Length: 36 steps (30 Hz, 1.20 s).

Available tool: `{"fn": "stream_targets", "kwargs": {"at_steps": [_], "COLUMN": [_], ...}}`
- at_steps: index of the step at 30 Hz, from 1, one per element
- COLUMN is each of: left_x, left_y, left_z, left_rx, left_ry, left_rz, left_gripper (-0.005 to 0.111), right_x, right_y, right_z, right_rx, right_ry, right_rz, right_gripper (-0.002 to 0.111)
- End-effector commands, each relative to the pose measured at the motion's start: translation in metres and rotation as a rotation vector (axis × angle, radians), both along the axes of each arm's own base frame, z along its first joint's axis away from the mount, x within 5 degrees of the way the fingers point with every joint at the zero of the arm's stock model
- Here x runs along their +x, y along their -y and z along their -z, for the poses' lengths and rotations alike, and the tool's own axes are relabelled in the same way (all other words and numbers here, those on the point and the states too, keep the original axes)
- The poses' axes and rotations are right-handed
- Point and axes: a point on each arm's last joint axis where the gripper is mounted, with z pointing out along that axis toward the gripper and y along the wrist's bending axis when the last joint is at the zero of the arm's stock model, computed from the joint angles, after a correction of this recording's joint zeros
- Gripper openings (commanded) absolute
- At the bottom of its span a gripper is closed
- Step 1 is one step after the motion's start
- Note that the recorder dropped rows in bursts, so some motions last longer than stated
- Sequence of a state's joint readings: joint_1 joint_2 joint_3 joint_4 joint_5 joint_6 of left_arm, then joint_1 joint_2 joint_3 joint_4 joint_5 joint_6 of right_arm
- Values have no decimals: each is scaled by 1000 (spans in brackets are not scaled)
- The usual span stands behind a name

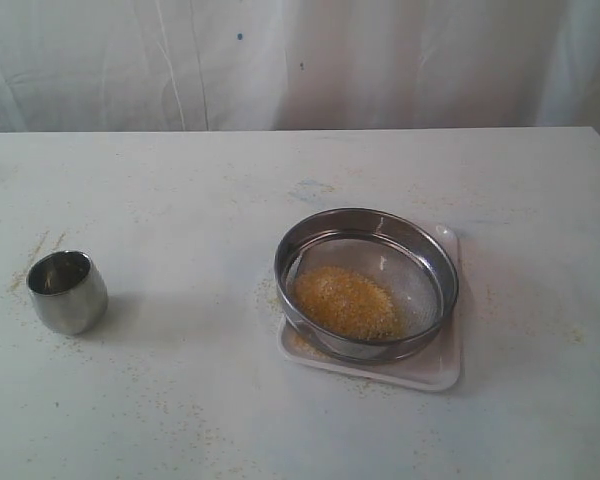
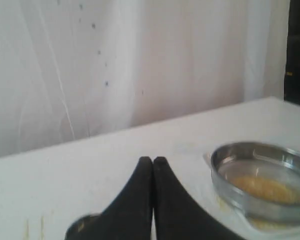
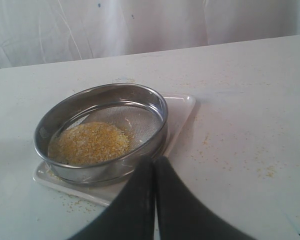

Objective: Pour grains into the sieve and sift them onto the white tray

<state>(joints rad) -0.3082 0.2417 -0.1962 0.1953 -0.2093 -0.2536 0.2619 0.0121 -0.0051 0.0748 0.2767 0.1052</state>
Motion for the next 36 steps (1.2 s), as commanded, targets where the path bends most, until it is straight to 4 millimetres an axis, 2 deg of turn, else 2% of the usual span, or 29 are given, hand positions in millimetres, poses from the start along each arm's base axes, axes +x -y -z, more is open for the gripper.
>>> {"fn": "stream_targets", "kwargs": {"at_steps": [1,8,16,19,24,30,36], "left_x": [-9,-18,-16,-17,-18,-18,-17], "left_y": [-3,-7,-9,-9,-9,-9,-15], "left_z": [18,31,69,68,72,73,72], "left_rx": [46,84,40,45,154,158,147], "left_ry": [-160,-195,-160,-138,-151,-157,-158], "left_rz": [3,-15,-65,-65,-55,-54,-164], "left_gripper": [0,0,0,0,0,0,0], "right_x": [0,0,0,0,0,0,0], "right_y": [0,0,0,0,0,0,0], "right_z": [1,1,1,1,1,1,1], "right_rx": [7,7,7,7,7,7,7], "right_ry": [5,5,4,4,4,4,4], "right_rz": [-5,-5,-5,-5,-5,-5,-5], "right_gripper": [0,0,0,0,0,0,0]}}
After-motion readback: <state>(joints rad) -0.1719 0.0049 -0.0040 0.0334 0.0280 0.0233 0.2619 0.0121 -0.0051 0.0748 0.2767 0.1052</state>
